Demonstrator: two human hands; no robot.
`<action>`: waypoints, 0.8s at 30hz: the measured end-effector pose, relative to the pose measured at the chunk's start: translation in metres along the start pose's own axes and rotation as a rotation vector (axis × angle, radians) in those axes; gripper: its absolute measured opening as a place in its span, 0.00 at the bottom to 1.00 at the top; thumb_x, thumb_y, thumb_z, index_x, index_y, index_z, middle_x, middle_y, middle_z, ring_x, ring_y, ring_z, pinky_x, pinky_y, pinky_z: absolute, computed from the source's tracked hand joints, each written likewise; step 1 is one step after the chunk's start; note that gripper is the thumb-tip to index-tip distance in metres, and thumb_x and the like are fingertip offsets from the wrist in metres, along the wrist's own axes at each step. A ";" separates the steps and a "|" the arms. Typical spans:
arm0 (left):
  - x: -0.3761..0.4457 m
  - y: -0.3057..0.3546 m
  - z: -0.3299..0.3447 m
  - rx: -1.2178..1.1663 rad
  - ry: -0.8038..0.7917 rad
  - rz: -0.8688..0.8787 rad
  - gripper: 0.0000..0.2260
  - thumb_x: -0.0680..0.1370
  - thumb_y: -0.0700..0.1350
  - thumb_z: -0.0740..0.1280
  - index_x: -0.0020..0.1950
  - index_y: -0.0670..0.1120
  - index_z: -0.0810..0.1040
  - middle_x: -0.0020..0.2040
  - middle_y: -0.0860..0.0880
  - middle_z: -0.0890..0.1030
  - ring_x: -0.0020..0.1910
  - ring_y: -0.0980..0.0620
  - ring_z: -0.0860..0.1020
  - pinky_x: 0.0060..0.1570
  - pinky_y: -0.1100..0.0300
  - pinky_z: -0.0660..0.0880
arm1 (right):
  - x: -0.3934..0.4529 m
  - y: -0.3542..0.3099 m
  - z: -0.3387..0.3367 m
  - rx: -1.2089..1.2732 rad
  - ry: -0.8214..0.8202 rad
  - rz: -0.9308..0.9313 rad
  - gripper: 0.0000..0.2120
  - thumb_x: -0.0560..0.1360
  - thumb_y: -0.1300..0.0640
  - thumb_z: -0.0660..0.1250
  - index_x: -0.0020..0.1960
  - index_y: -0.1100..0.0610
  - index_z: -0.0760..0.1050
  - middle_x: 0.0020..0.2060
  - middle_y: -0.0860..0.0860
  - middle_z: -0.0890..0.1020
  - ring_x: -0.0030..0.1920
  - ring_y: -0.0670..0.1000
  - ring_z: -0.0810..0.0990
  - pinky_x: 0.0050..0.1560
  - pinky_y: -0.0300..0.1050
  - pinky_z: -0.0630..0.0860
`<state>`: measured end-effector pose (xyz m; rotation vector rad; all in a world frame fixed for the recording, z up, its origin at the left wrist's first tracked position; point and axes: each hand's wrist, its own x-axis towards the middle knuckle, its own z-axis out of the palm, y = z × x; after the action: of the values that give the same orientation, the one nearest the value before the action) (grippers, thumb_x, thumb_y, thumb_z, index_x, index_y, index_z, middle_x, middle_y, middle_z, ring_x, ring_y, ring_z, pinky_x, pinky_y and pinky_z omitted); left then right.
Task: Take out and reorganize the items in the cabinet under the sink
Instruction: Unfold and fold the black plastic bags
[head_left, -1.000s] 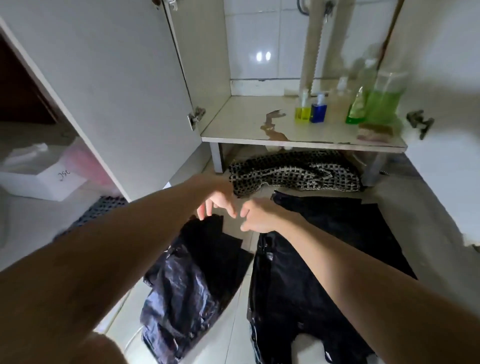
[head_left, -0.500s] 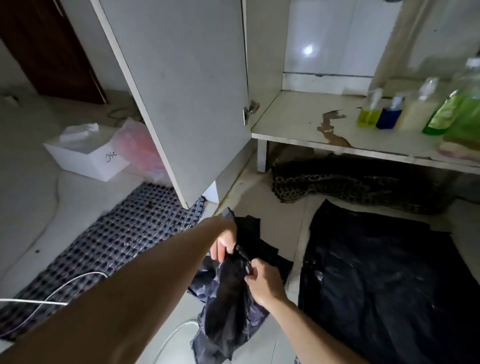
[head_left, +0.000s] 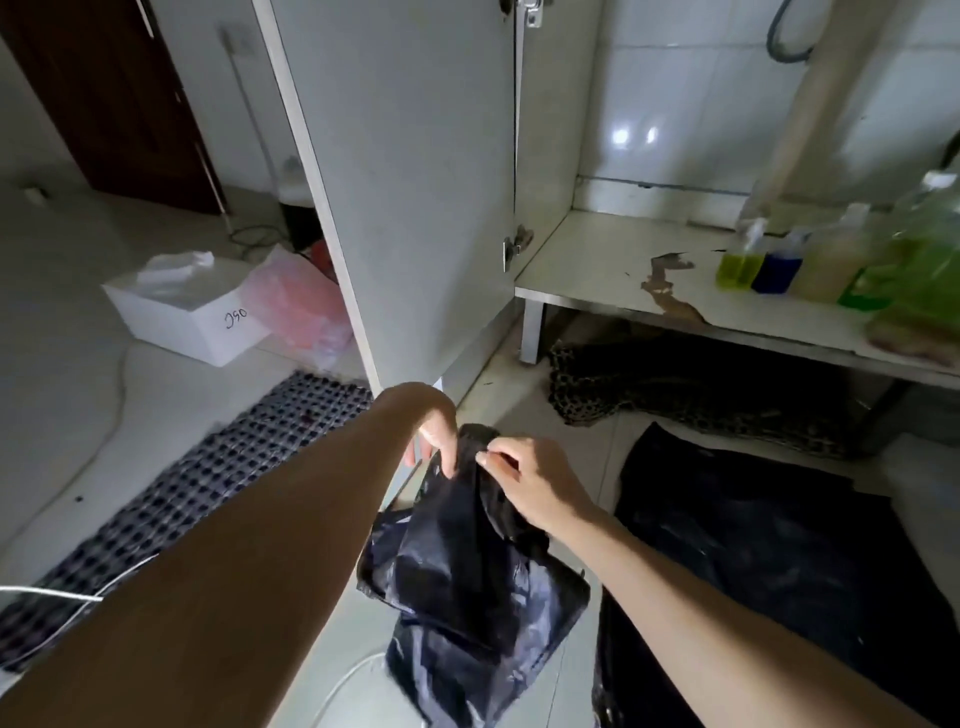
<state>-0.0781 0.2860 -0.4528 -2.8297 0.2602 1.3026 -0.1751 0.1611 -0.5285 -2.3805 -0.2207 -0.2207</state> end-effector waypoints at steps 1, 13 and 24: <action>-0.002 0.000 -0.001 -0.007 0.005 0.014 0.19 0.74 0.46 0.72 0.62 0.40 0.75 0.67 0.40 0.73 0.62 0.43 0.77 0.24 0.60 0.74 | 0.001 -0.002 -0.001 0.009 -0.041 -0.020 0.13 0.76 0.57 0.65 0.36 0.63 0.75 0.30 0.55 0.75 0.34 0.56 0.73 0.39 0.48 0.69; -0.004 -0.009 0.002 -0.330 0.013 0.104 0.34 0.70 0.40 0.76 0.72 0.49 0.64 0.73 0.43 0.66 0.70 0.43 0.68 0.50 0.35 0.77 | 0.022 -0.026 -0.033 0.749 0.123 0.358 0.10 0.79 0.56 0.60 0.42 0.56 0.75 0.37 0.54 0.77 0.42 0.51 0.74 0.43 0.42 0.69; -0.012 0.036 -0.039 -0.634 0.735 0.494 0.07 0.77 0.45 0.65 0.50 0.42 0.77 0.48 0.41 0.79 0.45 0.45 0.76 0.42 0.58 0.69 | 0.063 -0.004 -0.170 0.514 0.476 0.403 0.14 0.77 0.60 0.57 0.32 0.54 0.68 0.29 0.50 0.70 0.31 0.50 0.68 0.34 0.43 0.62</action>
<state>-0.0619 0.2487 -0.4164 -3.8786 0.6905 0.2879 -0.1313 0.0535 -0.3892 -1.7527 0.3814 -0.4646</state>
